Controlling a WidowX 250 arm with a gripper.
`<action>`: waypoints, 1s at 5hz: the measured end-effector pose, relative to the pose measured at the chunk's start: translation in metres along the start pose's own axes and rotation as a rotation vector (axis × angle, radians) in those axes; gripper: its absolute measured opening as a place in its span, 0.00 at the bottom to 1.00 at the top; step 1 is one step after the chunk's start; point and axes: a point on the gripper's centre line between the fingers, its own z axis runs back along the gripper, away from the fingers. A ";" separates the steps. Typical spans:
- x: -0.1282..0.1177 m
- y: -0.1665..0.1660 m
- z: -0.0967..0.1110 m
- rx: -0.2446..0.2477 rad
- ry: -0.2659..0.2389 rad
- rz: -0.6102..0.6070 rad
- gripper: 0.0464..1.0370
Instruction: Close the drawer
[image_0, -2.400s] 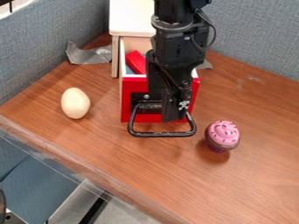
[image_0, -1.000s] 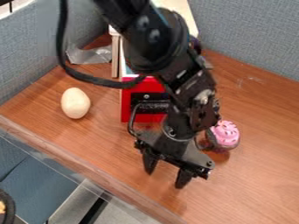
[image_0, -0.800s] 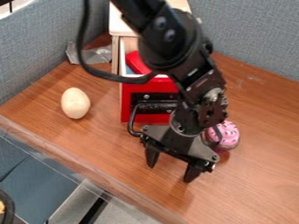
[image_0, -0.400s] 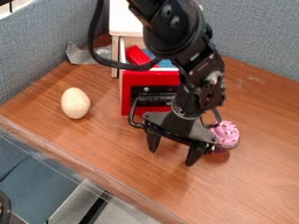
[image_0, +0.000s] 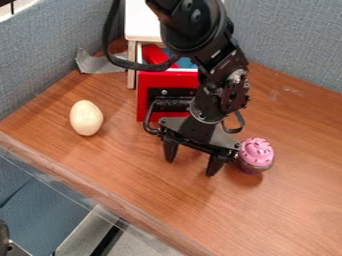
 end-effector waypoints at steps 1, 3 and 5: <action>0.000 0.002 -0.004 0.012 0.000 0.003 0.96; 0.017 0.010 -0.004 0.014 -0.021 0.041 0.96; 0.049 0.018 -0.002 0.000 -0.030 0.110 0.96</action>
